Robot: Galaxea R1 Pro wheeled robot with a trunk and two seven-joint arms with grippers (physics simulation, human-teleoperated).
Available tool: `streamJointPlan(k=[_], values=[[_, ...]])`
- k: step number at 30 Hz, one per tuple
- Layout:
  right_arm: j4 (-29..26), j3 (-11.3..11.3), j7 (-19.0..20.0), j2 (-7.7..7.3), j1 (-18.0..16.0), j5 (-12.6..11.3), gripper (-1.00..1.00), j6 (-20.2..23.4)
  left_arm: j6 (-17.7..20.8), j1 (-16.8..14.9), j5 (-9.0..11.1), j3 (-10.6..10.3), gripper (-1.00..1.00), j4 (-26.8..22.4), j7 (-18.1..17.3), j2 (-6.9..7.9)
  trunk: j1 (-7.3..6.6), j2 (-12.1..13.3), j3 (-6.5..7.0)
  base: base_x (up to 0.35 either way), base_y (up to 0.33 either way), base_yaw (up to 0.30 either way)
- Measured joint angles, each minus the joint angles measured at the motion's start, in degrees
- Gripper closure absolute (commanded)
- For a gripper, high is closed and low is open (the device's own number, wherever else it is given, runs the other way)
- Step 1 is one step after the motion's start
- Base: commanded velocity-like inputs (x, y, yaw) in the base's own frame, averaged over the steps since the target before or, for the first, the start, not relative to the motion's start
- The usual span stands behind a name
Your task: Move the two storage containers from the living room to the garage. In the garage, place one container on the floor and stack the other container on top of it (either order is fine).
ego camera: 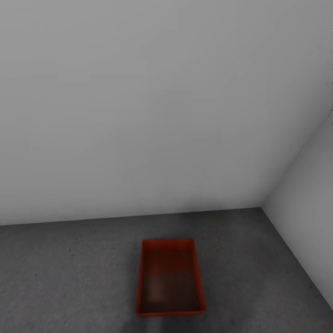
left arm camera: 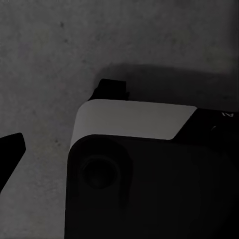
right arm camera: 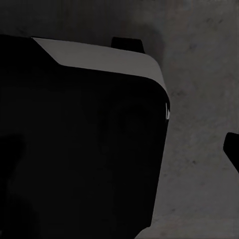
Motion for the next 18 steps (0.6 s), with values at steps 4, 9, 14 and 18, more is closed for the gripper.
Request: streamJointPlan(k=[4, 9, 14, 18], values=[[0.00, 0.00, 0.00, -0.02, 0.01, 0.00, -1.00, -0.01, 0.00, 0.00, 0.02, 0.00, -1.00, 0.00, 0.00, -0.08, 0.00, 0.00, 0.36, 0.000, 0.000, 0.000], [0.00, -0.01, 0.01, -0.02, 0.00, 0.00, -1.00, -0.01, -0.03, 0.00, 0.07, 0.00, -1.00, 0.00, 0.00, -0.06, 0.00, 0.00, 0.81, 0.000, 0.000, 0.000], [0.00, -0.01, 0.00, -0.07, 0.00, 0.01, -1.00, -0.10, -0.08, 0.00, 0.13, 0.00, -1.00, 0.00, 0.00, 0.19, 0.00, 0.00, 1.26, 0.000, 0.000, 0.000], [0.00, -0.04, 0.00, -0.06, 0.00, 0.04, -1.00, -0.48, -0.09, 0.00, 0.14, 0.00, -1.00, 0.00, 0.00, 0.26, 0.00, 0.00, 1.63, 0.000, 0.000, 0.000]])
